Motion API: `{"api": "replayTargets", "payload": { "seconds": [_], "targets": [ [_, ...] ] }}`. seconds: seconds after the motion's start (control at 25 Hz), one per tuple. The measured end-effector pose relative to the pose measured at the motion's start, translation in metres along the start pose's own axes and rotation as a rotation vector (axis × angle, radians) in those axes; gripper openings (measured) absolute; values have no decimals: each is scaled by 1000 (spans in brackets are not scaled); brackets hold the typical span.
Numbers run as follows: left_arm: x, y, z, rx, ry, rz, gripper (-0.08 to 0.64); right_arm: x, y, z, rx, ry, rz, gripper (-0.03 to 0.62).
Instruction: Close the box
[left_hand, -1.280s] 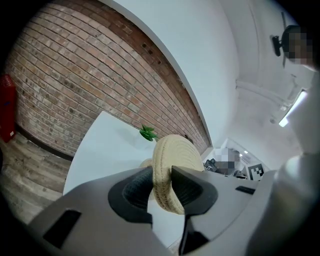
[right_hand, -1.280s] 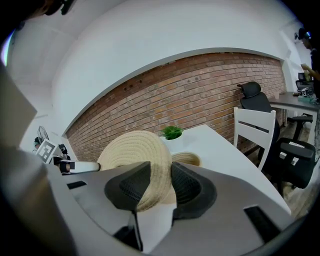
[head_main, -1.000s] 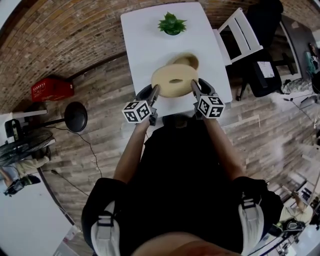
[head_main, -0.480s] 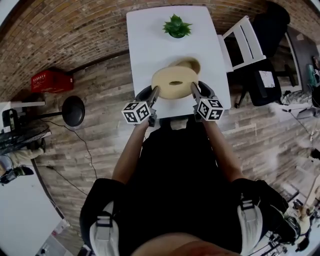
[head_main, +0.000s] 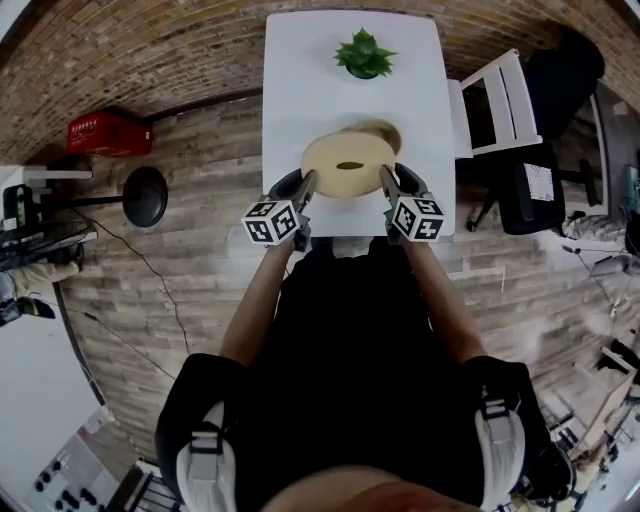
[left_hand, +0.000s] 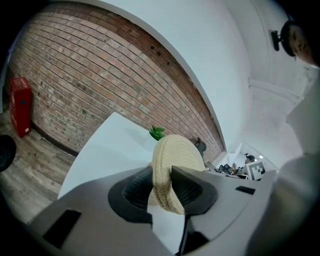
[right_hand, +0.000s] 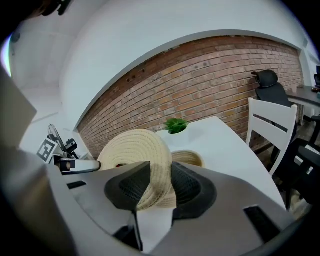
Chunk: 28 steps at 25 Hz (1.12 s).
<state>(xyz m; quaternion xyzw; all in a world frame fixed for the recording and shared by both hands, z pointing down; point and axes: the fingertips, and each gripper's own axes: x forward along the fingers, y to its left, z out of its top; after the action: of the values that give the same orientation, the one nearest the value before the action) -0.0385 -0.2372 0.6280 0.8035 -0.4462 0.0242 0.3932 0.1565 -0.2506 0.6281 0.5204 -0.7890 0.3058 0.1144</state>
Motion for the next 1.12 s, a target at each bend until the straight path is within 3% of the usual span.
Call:
{"api": "replayTargets", "payload": {
  "seconds": [0.28, 1.12],
  "targets": [
    [18, -5, -4, -51, -7, 71, 127, 12, -21, 10, -26, 64, 39, 127],
    [59, 4, -26, -126, 21, 143, 127, 43, -58, 10, -90, 161, 69, 129]
  ]
}}
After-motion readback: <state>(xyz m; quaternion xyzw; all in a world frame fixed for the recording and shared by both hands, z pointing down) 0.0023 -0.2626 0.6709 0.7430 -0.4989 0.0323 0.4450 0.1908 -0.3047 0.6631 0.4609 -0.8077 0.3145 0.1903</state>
